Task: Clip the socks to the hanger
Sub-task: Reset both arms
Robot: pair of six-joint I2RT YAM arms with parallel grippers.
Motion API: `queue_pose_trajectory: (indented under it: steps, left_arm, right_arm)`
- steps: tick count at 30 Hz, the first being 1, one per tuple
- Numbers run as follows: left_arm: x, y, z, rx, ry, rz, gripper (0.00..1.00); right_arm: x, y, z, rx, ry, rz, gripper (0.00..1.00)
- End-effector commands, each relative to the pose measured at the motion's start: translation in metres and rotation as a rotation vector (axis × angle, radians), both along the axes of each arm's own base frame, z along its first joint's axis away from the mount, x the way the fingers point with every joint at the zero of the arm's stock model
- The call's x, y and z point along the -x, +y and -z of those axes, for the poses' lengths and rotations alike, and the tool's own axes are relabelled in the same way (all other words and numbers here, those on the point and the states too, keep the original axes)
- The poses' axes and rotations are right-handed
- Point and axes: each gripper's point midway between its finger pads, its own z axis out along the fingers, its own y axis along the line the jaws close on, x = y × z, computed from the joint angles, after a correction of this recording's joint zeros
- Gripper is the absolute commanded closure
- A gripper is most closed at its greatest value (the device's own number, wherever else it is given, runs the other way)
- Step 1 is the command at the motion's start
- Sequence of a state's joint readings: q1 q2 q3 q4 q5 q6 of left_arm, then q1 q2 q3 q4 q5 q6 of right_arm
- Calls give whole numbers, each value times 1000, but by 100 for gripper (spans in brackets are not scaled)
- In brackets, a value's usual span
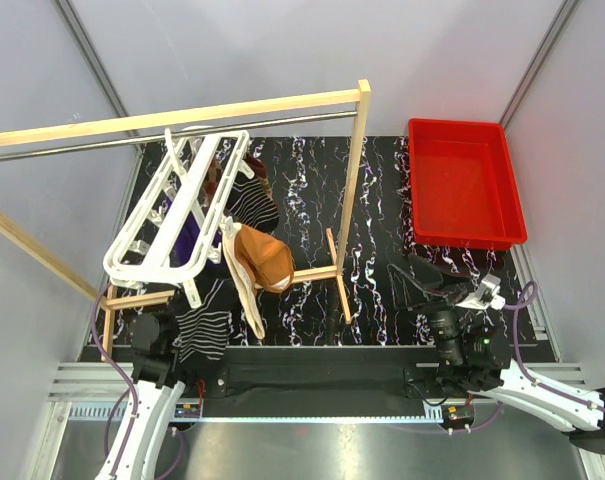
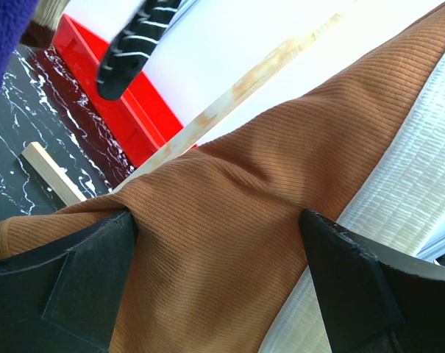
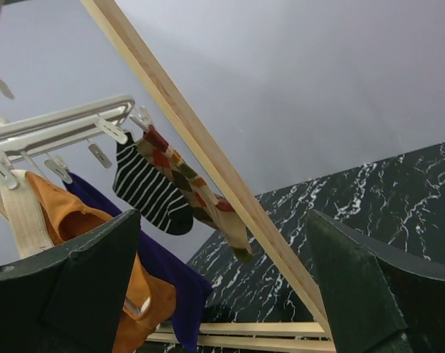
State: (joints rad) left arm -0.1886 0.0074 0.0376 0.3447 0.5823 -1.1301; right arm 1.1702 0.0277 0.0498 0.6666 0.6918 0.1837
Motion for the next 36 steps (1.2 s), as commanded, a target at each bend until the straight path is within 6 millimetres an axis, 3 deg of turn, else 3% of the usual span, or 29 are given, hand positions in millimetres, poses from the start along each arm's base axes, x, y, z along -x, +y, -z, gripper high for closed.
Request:
queue_pose_trajectory:
  steps: [1,9,10,11,12,13,14,17,24,36]
  left_arm:
    - [-8,0,54,-14,-6,-20,5]
    - [-13,2,58,-11,26,-41,4]
    - [-13,2,59,-12,28,-41,4]
    - [-14,3,60,-12,34,-46,4]
    - [-14,3,60,-11,31,-46,4]
    - [-14,3,59,-10,31,-45,4]
    - [-14,3,58,-8,27,-45,4]
    - [-12,2,57,-6,27,-36,4]
    - [-15,3,60,-11,32,-52,4]
    - [-16,3,64,-32,38,-52,4]
  right_arm:
    - [-12,9,54,97,95,38,0]
    - [-32,-26,101,63,346,257,1]
    - [-36,-41,111,-64,426,330,0]
    - [-37,-50,137,-20,491,398,0]
    - [-37,-61,148,-70,528,456,0]
    - [-36,-60,152,-267,577,414,0]
    - [-31,-71,174,-177,618,463,0]
    - [-29,-78,174,-209,630,477,0]
    - [-33,-57,165,-107,591,414,0]
    - [-32,-56,169,-107,620,417,0]
